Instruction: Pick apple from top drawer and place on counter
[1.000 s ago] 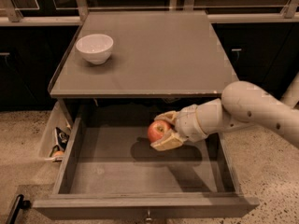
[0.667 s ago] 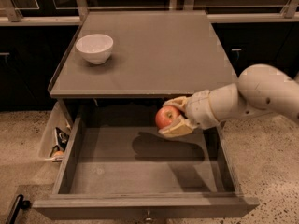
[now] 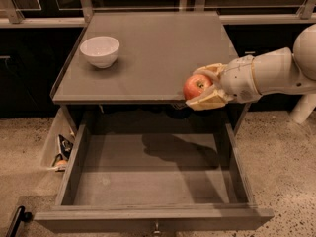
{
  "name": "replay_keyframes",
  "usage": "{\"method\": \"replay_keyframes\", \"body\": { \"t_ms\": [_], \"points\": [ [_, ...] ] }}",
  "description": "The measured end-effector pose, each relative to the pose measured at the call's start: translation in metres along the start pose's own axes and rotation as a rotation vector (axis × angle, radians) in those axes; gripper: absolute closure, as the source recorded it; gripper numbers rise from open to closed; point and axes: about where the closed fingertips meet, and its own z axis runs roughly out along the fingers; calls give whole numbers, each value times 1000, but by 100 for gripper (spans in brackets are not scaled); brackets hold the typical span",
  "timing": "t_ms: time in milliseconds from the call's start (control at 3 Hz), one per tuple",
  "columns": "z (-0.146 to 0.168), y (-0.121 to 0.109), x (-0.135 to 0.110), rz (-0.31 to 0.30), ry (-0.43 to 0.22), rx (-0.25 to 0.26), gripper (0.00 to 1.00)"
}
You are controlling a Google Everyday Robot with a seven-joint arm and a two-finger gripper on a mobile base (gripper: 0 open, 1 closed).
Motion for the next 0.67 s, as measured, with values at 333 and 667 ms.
{"method": "replay_keyframes", "body": {
  "t_ms": [333, 667],
  "points": [
    [0, 0, 0, 0, 0, 0, 100],
    [2, -6, -3, -3, -19, 18, 100]
  ]
}}
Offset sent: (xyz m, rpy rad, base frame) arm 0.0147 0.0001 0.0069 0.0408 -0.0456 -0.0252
